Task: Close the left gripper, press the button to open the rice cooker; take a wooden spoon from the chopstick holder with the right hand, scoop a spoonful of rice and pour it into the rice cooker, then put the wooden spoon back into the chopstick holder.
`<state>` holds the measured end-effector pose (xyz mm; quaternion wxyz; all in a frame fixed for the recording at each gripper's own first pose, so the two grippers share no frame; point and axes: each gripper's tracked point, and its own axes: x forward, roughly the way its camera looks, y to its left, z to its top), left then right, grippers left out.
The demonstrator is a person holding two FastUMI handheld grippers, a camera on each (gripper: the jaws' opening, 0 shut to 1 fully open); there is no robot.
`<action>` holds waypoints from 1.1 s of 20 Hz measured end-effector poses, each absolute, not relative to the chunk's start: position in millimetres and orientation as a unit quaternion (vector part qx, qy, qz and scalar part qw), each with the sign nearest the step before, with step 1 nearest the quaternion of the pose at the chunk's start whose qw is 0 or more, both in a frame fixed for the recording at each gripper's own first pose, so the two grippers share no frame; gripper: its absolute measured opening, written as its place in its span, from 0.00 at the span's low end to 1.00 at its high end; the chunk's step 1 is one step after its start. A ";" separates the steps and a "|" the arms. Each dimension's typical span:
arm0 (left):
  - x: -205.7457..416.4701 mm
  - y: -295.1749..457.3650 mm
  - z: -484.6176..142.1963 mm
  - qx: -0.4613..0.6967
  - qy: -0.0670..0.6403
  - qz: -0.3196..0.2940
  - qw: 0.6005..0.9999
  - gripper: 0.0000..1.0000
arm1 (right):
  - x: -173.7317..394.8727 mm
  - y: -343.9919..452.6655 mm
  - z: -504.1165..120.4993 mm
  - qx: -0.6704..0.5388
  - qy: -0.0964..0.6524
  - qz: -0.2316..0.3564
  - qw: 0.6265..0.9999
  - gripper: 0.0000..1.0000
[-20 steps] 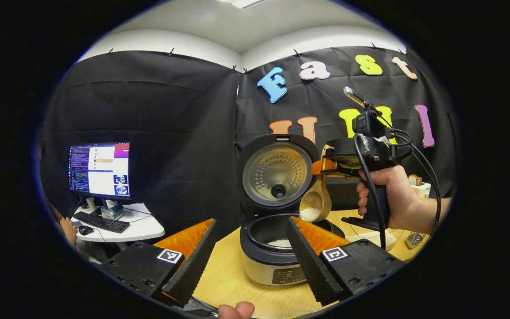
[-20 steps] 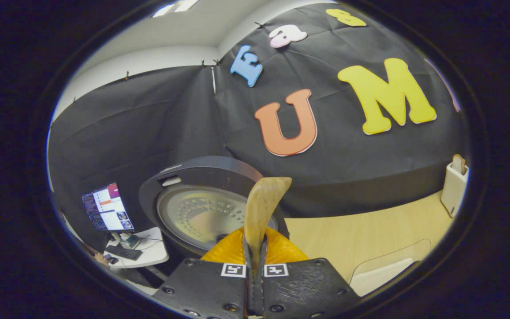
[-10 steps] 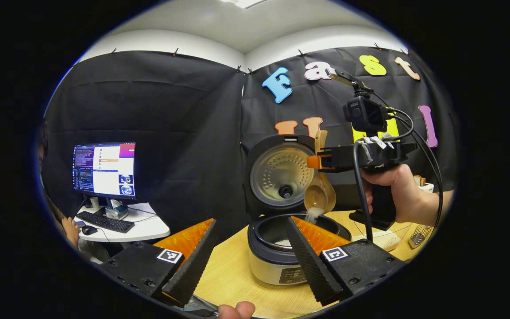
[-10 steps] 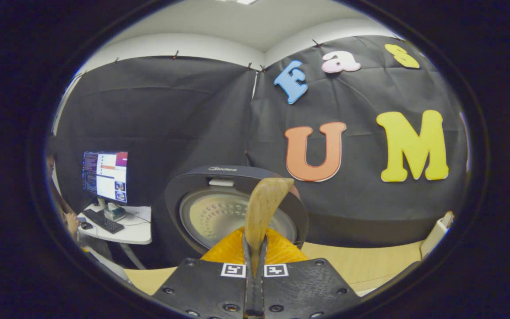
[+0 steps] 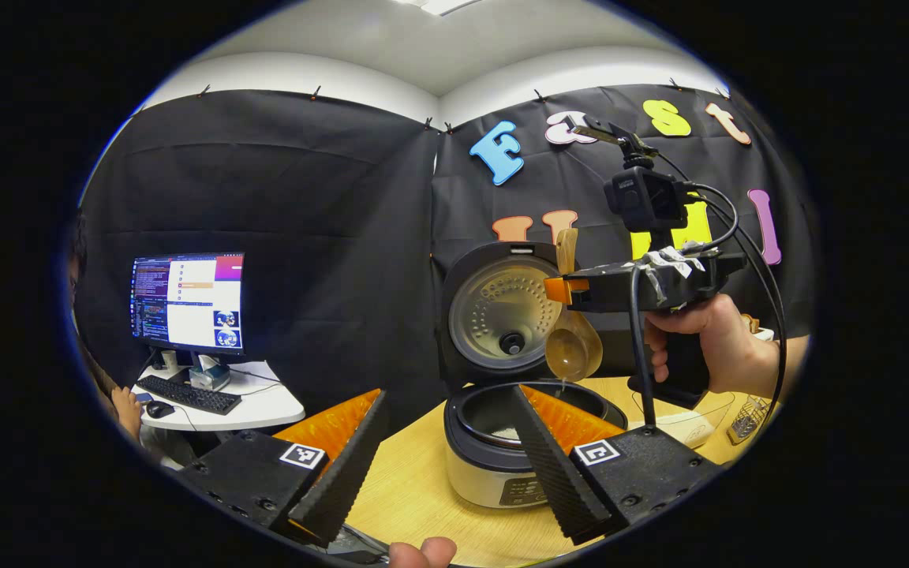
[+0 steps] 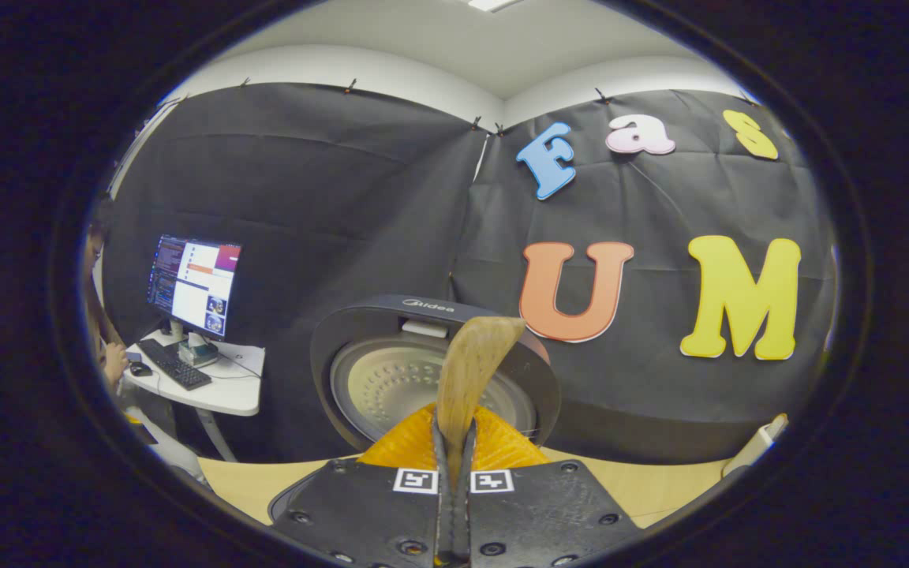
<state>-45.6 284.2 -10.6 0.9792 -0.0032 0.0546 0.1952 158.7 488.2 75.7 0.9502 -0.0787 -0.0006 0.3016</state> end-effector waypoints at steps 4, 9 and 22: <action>-45.0 281.6 -6.7 -0.008 0.048 0.191 0.980 0.99 | 156.9 478.0 79.1 -0.042 0.016 0.309 0.950 0.00; -45.6 275.7 0.3 -0.022 0.038 0.183 0.982 0.99 | 162.4 419.1 103.2 0.099 0.053 0.308 0.945 0.00; -31.2 223.4 15.7 -0.018 0.027 0.141 0.989 0.99 | 152.0 62.1 93.4 0.211 0.030 0.046 0.976 0.00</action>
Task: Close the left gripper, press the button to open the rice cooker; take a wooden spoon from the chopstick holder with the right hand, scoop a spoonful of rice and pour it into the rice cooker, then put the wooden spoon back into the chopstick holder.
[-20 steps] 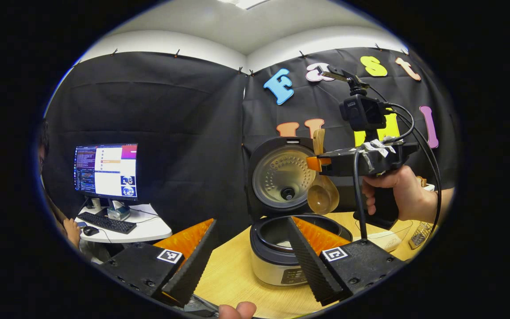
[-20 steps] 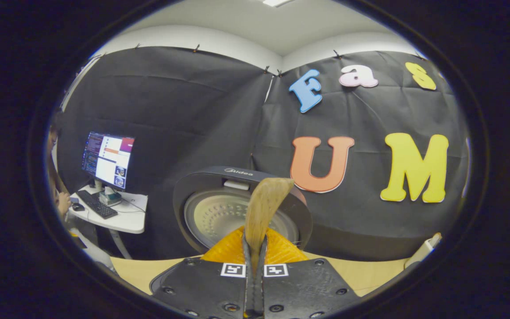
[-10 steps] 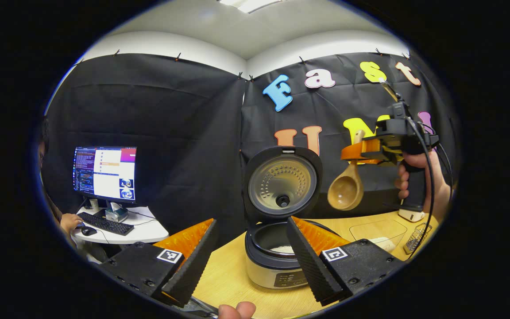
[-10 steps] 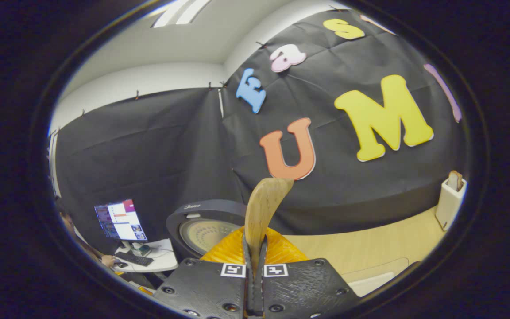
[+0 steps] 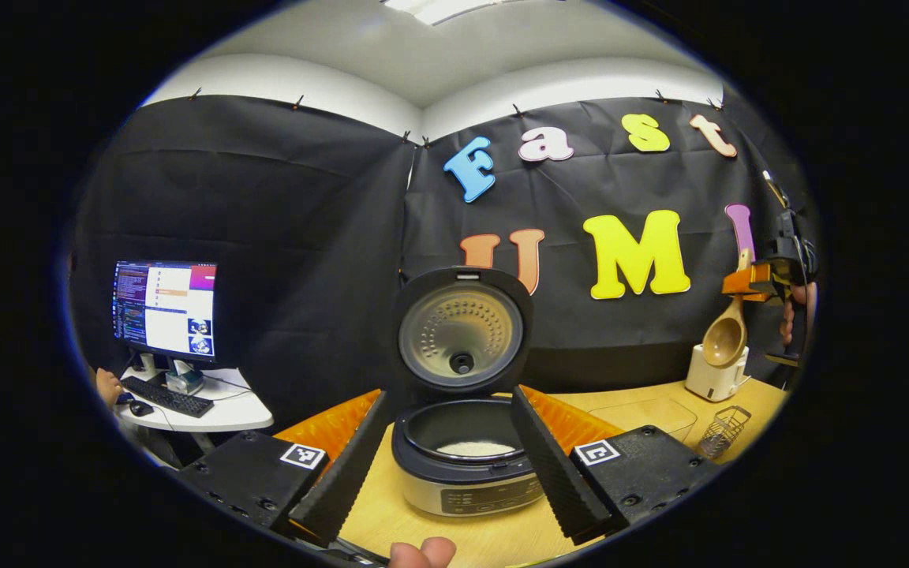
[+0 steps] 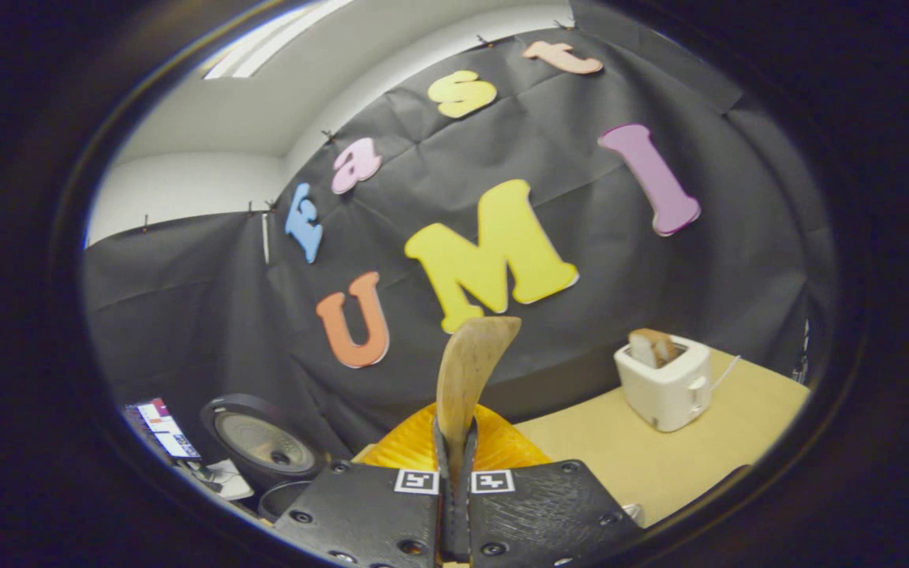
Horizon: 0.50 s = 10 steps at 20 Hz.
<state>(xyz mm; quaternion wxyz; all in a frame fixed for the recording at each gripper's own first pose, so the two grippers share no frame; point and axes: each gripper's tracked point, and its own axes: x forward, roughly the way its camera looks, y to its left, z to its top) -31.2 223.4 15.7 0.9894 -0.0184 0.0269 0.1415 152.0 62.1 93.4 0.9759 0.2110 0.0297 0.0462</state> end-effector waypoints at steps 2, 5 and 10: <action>-28.2 215.8 17.0 -0.021 0.028 0.132 0.991 0.99 | 143.4 30.2 83.2 0.212 0.020 0.015 0.977 0.00; -30.6 212.8 16.0 -0.016 0.031 0.131 0.991 0.99 | 141.1 1.9 61.2 0.196 0.017 -0.020 0.980 0.01; -32.2 209.5 20.9 -0.026 0.025 0.125 0.991 0.99 | 133.4 -11.2 32.4 0.185 0.018 -0.046 0.981 0.00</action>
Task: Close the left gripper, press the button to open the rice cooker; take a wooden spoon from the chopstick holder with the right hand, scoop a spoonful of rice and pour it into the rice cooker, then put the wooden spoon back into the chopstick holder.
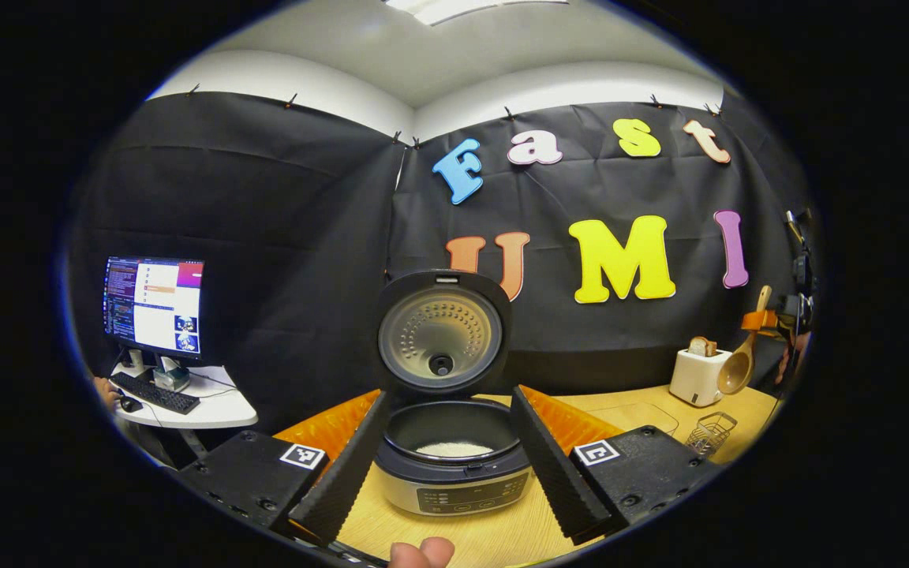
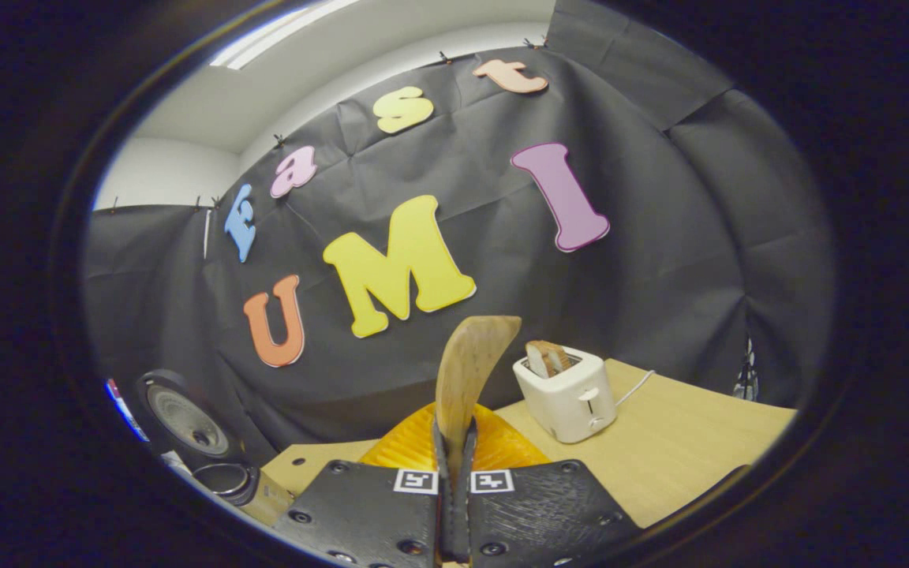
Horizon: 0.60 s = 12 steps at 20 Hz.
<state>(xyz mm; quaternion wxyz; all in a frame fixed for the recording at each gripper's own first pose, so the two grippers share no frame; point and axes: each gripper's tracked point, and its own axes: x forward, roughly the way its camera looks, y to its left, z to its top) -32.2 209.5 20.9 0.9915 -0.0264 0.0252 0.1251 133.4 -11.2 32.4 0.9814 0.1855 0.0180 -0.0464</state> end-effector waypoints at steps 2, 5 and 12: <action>-32.9 209.8 20.9 -0.024 0.027 0.125 0.992 0.99 | 130.7 -12.3 17.8 0.177 0.018 -0.056 0.983 0.00; -35.6 214.6 20.7 -0.016 0.027 0.132 0.991 0.99 | 131.5 -11.3 -5.1 0.158 0.025 -0.061 0.985 0.00; -36.3 214.4 23.6 -0.020 0.024 0.131 0.991 0.99 | 136.7 -9.5 -45.5 0.158 0.032 -0.075 0.984 0.00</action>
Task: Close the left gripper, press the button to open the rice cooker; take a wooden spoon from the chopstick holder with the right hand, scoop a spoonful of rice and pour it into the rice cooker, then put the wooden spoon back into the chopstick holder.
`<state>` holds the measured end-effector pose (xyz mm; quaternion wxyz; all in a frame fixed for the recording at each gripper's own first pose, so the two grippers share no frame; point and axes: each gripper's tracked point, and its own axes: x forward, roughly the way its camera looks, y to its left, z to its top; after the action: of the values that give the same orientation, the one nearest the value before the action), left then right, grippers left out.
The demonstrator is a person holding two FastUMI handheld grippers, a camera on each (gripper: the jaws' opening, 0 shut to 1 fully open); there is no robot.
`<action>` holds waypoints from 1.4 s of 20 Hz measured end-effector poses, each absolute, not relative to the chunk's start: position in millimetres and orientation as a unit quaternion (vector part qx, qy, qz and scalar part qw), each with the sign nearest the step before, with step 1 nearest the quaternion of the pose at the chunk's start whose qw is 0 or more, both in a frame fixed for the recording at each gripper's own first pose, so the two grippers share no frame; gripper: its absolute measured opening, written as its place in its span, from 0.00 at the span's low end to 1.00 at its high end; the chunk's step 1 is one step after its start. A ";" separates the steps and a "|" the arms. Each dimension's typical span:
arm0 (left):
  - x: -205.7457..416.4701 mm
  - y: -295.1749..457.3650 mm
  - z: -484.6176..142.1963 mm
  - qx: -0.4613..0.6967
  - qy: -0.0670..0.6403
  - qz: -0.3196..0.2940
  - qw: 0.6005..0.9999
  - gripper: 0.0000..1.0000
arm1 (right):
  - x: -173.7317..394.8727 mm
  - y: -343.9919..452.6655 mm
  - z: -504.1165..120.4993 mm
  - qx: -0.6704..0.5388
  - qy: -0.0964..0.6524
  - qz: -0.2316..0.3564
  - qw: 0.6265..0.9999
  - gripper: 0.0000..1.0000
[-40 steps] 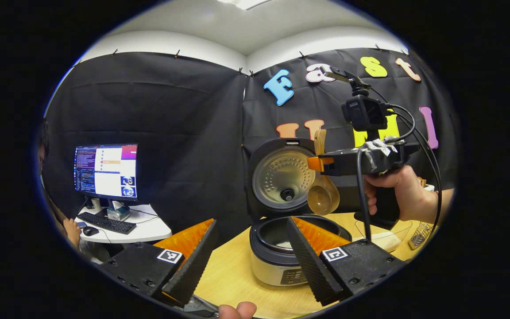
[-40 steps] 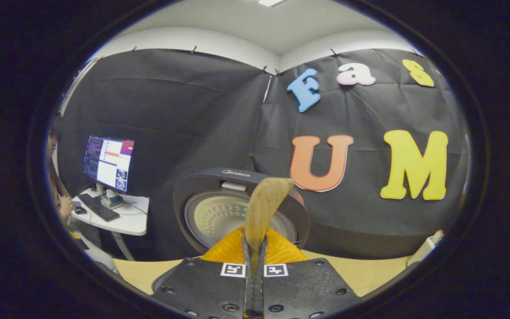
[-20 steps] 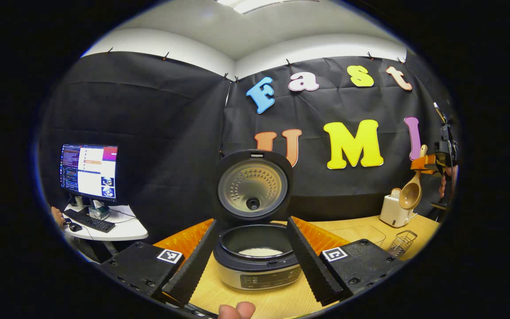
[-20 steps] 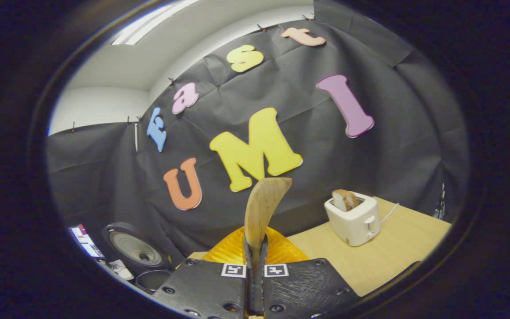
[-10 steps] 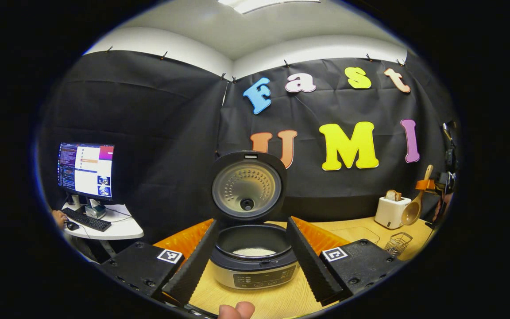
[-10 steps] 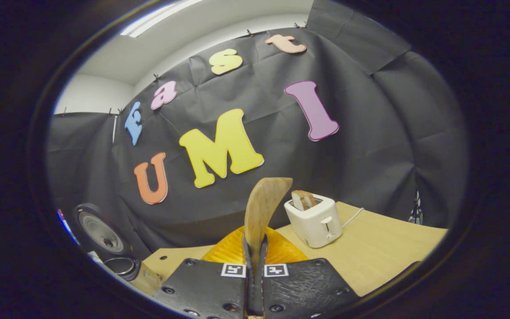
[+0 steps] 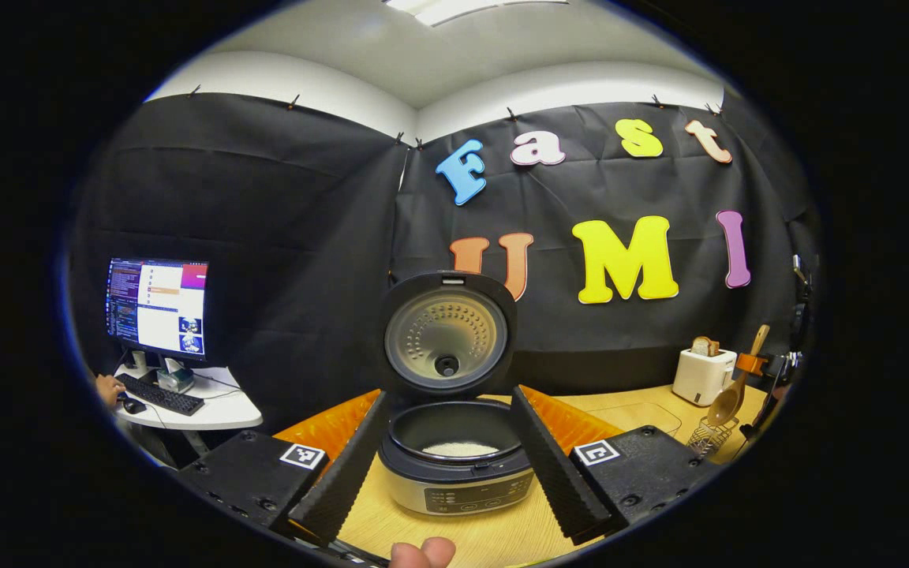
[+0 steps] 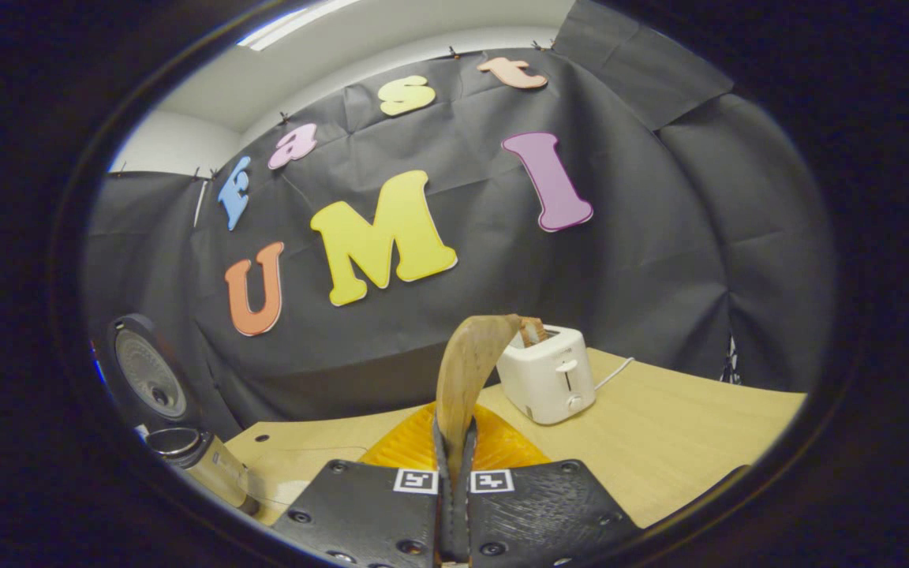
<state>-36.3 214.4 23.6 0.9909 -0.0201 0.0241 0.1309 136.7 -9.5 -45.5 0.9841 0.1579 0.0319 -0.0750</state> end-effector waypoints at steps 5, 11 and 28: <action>-36.0 214.4 22.2 -0.020 0.027 0.130 0.991 0.98 | 140.2 -5.9 -79.3 0.165 0.065 -0.076 0.981 0.00; -34.7 213.2 20.1 -0.025 0.030 0.129 0.991 0.99 | 139.6 0.7 -99.3 0.156 0.082 -0.076 0.981 0.04; -33.0 206.3 28.3 -0.021 0.018 0.142 0.990 0.99 | 115.6 -14.9 -94.7 0.104 0.085 -0.077 0.988 0.95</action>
<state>-33.0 206.3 28.3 0.9895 -0.0206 0.0176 0.1418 115.6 -14.9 -94.7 0.9880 0.1039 0.0850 -0.0769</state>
